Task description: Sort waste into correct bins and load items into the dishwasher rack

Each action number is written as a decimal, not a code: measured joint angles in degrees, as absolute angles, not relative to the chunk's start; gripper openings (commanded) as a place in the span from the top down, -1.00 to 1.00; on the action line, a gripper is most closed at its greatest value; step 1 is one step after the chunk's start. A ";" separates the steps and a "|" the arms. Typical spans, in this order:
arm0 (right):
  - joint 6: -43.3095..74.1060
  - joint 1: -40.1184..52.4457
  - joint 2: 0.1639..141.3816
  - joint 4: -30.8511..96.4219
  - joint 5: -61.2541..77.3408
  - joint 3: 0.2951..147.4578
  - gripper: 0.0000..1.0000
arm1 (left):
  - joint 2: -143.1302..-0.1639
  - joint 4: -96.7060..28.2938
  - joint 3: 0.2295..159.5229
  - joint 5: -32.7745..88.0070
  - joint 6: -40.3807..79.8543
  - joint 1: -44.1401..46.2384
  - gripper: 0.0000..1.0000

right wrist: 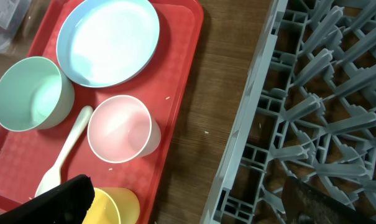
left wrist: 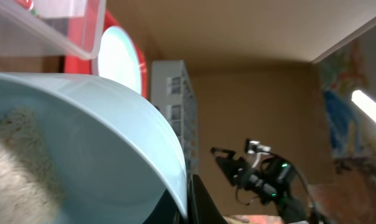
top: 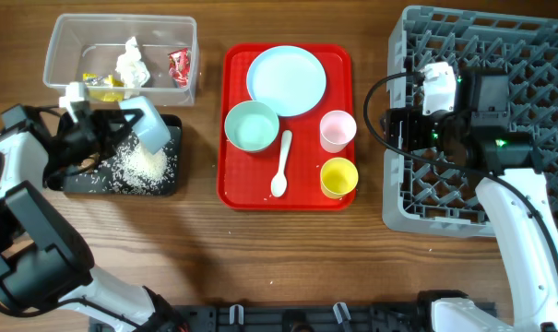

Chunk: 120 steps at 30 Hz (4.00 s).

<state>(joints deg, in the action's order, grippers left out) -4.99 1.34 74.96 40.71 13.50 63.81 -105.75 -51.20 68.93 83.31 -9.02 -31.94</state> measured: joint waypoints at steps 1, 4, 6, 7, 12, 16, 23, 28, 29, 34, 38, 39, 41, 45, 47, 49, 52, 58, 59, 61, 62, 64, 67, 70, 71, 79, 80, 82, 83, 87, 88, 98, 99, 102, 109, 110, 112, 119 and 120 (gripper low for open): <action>-5.02 1.34 74.96 40.71 13.50 63.81 -0.99 | -105.75 -51.20 68.93 84.47 -9.02 -32.75 0.92; -4.99 1.34 74.96 40.71 13.50 63.81 -0.99 | -105.75 -51.40 68.93 86.52 -9.02 -34.26 0.92; -4.99 1.34 74.96 40.71 13.50 63.81 -0.99 | -105.75 -51.59 68.93 87.50 -9.02 -34.59 0.92; -4.99 1.34 74.96 40.71 13.50 63.81 -0.99 | -105.75 -51.88 68.93 87.77 -9.02 -34.57 0.92; -4.99 1.34 74.96 40.71 13.50 63.81 -0.99 | -105.75 -52.29 68.93 88.42 -9.02 -34.57 0.92; -4.99 1.34 74.96 40.71 13.50 63.81 -0.99 | -105.75 -52.31 68.93 88.42 -9.02 -34.57 0.92; -4.99 1.34 74.96 40.73 13.50 63.81 -1.00 | -105.75 -55.77 68.84 88.53 -10.52 -34.59 0.92; -4.99 1.34 74.96 40.75 13.50 63.81 -1.00 | -105.75 -56.64 68.84 88.62 -11.44 -34.68 0.92; -4.99 1.34 74.96 40.73 13.50 63.81 -0.99 | -105.75 -57.12 68.84 88.60 -11.99 -34.65 0.92; -4.99 1.34 74.96 40.69 13.50 63.79 -0.99 | -102.67 -55.72 68.73 83.20 -15.25 -28.93 0.92; -4.99 1.34 74.96 40.49 13.50 63.81 -0.99 | -92.73 -51.88 68.73 68.29 -14.57 -14.33 0.92; -4.99 1.34 74.96 40.25 13.50 63.81 -0.99 | -90.54 -51.11 68.73 62.48 -13.45 -9.54 0.92; -4.99 1.34 74.96 40.03 13.50 63.81 -1.00 | -88.33 -50.41 68.73 49.36 -9.87 0.99 0.92; -4.99 1.34 74.96 40.05 13.50 63.81 -1.00 | -88.33 -50.46 68.73 27.88 -2.15 15.05 0.92; -4.97 1.34 74.96 40.05 13.50 63.81 -1.00 | -88.68 -50.48 68.73 19.03 1.74 20.10 0.92; -4.97 1.34 74.96 40.05 13.61 63.81 -1.00 | -89.60 -50.26 68.73 13.50 4.01 22.96 0.92; -4.97 1.34 74.96 40.07 13.96 63.81 -0.99 | -92.84 -49.23 68.73 9.98 5.50 25.61 0.92; -4.97 1.34 74.96 40.29 13.96 63.81 -1.00 | -99.98 -46.46 68.73 7.53 6.37 28.32 0.92; -4.97 1.34 74.96 40.29 13.96 63.79 -0.99 | -101.21 -46.17 68.73 7.53 6.37 28.71 0.92; -4.97 1.34 74.96 40.29 13.96 63.81 -0.99 | -102.94 -45.76 68.73 7.49 6.35 29.58 0.92; -4.97 1.34 74.96 40.29 13.96 63.81 -0.99 | -103.55 -45.74 68.73 7.27 6.35 30.02 0.92; -4.97 1.34 74.96 40.29 13.98 63.81 -0.99 | -104.22 -45.71 68.73 6.61 6.35 30.81 0.92; -4.97 1.34 74.96 40.29 13.98 63.81 -1.00 | -104.40 -45.54 68.73 5.65 6.35 31.46 0.91; -4.97 1.34 74.96 40.29 13.98 63.81 -1.00 | -104.42 -45.41 68.73 5.87 6.57 31.53 0.28; -4.97 1.34 74.96 40.29 13.98 63.81 -0.99 | -104.68 -45.63 68.73 6.00 6.70 31.59 0.03; -4.97 1.34 74.96 40.25 14.13 63.81 -1.00 | -105.62 -48.88 68.97 8.29 8.32 31.79 -0.25; -4.97 1.34 74.96 40.21 14.13 63.81 -0.99 | -105.51 -49.36 69.23 8.43 8.34 31.79 -0.31; -4.97 1.34 74.96 40.21 14.13 63.81 -0.99 | -104.22 -50.68 71.18 8.58 8.60 31.79 -0.44; -4.97 1.34 74.96 40.21 14.13 63.81 -1.00 | -102.83 -50.96 72.71 8.69 8.95 31.79 -0.52; -4.95 1.34 74.96 40.14 15.75 63.81 -0.99 | -94.65 -50.76 76.16 8.88 9.39 31.77 -0.79; -4.80 1.34 74.96 39.86 16.78 63.81 -1.00 | -93.34 -50.78 76.20 8.86 9.39 31.79 -0.88; -4.60 1.48 74.96 37.93 22.87 63.79 -0.99 | -89.23 -44.86 76.25 8.64 9.56 28.73 -1.00; -4.10 2.00 74.96 37.87 23.18 63.81 -0.99 | -89.23 -44.93 76.25 7.97 9.58 28.32 -1.00; -1.69 6.07 74.96 37.19 23.59 63.81 -1.00 | -89.25 -45.06 76.25 4.58 12.67 25.56 -1.00; 6.61 21.23 78.19 36.67 14.17 76.05 -0.99 | -89.25 -44.62 76.25 2.98 16.12 6.24 -1.00; 7.16 22.81 80.44 36.38 12.82 79.46 -1.00 | -89.25 -44.60 76.25 3.29 16.27 4.49 -1.00; 7.57 24.25 86.06 37.78 11.27 84.18 -0.99 | -89.25 -44.60 76.25 4.54 16.47 0.19 -1.00; 7.16 24.71 105.51 41.36 10.09 89.45 -0.89 | -89.25 -46.28 76.25 5.91 16.69 -2.44 -1.00; 6.24 24.73 105.93 41.28 10.07 89.45 -0.84 | -89.25 -46.28 76.25 5.91 16.69 -2.44 -1.00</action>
<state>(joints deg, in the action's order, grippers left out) 6.24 24.73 105.93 41.28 10.07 89.45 -89.25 -46.28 76.25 5.91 16.69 -2.44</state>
